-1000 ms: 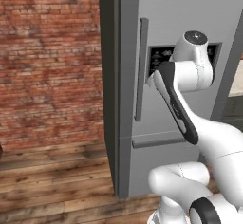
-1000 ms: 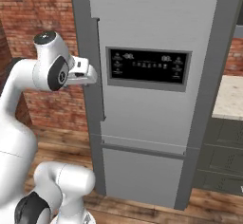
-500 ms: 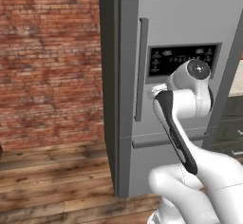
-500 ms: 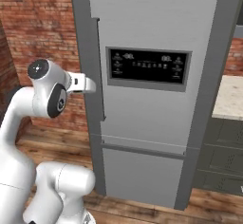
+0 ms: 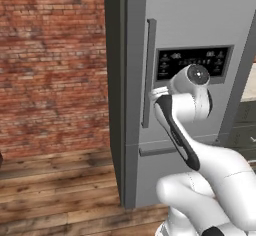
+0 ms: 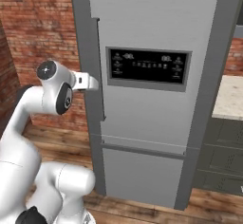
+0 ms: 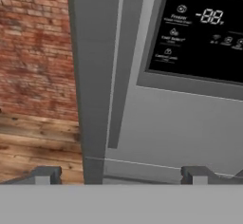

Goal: Retrieve the sausage and cheese from the fridge and place them on the cutting board on the counter.

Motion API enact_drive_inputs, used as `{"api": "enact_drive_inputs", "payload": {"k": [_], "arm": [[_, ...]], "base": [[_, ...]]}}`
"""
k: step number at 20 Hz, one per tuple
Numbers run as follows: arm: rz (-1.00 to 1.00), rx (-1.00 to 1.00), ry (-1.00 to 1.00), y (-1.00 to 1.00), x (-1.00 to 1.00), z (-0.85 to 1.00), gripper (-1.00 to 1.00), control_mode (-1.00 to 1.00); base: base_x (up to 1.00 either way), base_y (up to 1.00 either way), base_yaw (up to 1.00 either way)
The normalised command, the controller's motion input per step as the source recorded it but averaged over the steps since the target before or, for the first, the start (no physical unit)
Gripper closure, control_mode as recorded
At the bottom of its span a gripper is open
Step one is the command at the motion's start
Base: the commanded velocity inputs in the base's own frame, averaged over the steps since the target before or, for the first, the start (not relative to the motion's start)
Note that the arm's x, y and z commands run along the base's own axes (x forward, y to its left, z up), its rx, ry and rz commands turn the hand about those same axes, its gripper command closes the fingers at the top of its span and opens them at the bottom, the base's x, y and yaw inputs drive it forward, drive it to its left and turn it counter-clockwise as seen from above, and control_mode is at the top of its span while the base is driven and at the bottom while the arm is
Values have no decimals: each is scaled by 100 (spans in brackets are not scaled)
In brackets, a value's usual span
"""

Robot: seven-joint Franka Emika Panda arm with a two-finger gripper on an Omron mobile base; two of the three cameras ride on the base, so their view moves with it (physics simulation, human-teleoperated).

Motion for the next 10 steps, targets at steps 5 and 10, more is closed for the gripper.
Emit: {"api": "enact_drive_inputs", "payload": {"k": [5,10], "arm": [[-1,6,2,0,75,0,-100,-100],[-1,3,0,0,61,0,-100,-100]], "base": [[0,0,0],[0,0,0]]}}
